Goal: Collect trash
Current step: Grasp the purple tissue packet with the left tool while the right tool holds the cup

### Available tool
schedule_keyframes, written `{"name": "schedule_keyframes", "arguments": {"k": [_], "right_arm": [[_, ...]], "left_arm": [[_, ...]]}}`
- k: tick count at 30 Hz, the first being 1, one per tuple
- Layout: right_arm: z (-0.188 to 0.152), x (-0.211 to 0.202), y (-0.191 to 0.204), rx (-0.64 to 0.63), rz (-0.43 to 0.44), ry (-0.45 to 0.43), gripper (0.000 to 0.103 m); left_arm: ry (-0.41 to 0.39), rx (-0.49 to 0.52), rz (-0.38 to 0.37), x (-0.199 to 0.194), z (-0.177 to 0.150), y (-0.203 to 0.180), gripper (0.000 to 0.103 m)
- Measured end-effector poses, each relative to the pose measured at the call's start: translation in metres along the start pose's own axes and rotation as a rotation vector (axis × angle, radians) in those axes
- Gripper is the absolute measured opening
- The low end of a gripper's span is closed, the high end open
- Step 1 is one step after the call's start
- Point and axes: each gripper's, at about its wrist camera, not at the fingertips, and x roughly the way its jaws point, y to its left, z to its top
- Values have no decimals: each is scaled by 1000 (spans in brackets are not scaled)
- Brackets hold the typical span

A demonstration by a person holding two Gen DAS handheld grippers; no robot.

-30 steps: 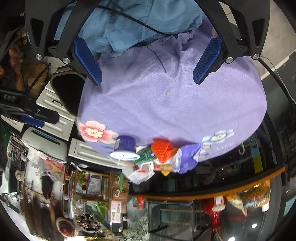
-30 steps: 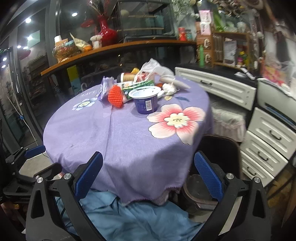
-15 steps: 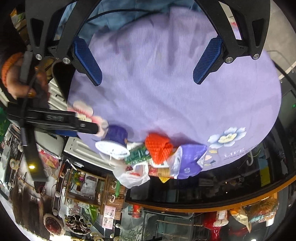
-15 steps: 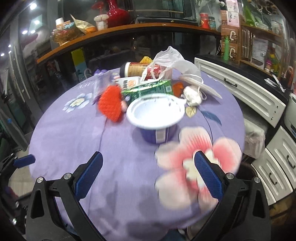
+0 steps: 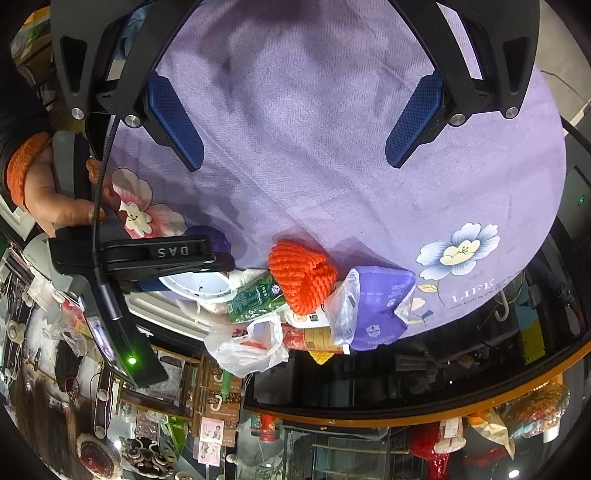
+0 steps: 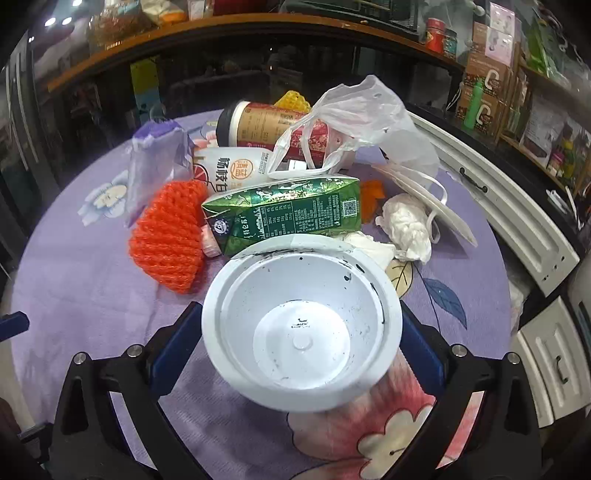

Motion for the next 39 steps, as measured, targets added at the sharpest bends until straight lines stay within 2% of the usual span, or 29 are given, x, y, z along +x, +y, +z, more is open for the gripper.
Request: {"name": "schedule_keyframes", "arguments": {"k": [4, 7, 11, 16, 18, 25, 28, 33, 36, 37, 39], "right_arm": [[4, 7, -1, 3, -8, 10, 98], [5, 8, -3, 11, -7, 5, 91], [2, 6, -6, 38, 29, -6, 91], [-3, -10, -9, 49, 38, -40, 91], [-5, -18, -10, 50, 43, -52, 91], [-19, -46, -9, 51, 51, -95, 91], [-23, -54, -7, 43, 43, -112, 91], [-28, -62, -6, 37, 50, -118, 91], [-30, -66, -5, 29, 45, -125, 91], [-31, -67, -6, 29, 43, -129, 91], [-33, -68, -7, 35, 45, -132, 91]], "left_arm": [[21, -4, -20, 8, 3, 1, 98], [27, -1, -19, 13, 7, 0, 97], [10, 18, -14, 19, 15, -2, 97], [-5, 35, 8, 30, 33, -3, 84], [-16, 33, 20, 33, 40, -1, 82], [-64, -65, 60, 50, 96, 26, 82], [-58, -75, 89, 62, 117, 32, 80], [-3, -127, 107, 95, 139, 44, 64], [21, -134, 121, 107, 140, 48, 40], [21, -137, 117, 108, 139, 49, 27], [17, -155, 109, 107, 137, 53, 23]]}}
